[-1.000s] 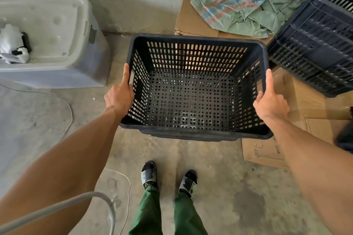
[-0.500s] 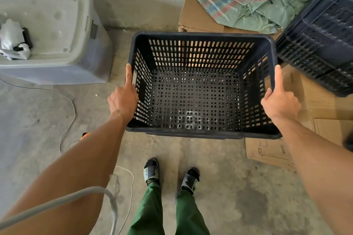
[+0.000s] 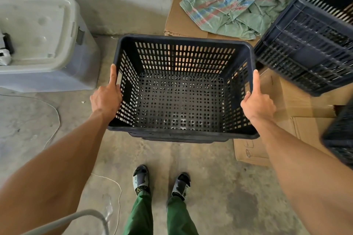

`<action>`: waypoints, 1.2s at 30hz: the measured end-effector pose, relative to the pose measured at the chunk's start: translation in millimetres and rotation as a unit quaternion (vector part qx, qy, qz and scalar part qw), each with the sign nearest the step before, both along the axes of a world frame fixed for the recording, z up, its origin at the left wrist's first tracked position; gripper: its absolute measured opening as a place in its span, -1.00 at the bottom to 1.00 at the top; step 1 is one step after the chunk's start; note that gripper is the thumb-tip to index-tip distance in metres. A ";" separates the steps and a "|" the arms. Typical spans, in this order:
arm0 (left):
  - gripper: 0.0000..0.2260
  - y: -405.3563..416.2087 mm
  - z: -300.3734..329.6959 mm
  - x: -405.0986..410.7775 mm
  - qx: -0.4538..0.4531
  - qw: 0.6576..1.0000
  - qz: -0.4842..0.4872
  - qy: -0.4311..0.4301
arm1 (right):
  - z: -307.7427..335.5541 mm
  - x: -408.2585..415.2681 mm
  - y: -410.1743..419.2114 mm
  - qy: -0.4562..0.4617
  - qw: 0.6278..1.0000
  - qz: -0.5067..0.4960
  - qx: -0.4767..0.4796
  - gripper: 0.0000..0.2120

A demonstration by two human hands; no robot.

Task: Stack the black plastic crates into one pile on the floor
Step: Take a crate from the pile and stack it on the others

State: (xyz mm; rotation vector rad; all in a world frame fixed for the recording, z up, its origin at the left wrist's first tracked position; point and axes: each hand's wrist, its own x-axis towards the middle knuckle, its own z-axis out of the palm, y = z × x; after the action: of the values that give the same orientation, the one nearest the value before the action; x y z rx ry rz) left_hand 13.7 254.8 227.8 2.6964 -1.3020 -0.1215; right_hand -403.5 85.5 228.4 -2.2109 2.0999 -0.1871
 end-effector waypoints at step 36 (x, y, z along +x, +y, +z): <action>-0.28 -63.3 29.9 20.3 -0.102 0.990 -0.096 -0.030 | 65.2 16.2 -38.5 -0.058 0.992 0.042 -0.101 -0.35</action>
State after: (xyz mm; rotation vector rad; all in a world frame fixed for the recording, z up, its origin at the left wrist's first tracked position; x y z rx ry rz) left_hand 34.0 191.5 257.7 2.4188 -1.5016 0.0709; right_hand -387.3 47.0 293.5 -2.3297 2.0018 -0.5288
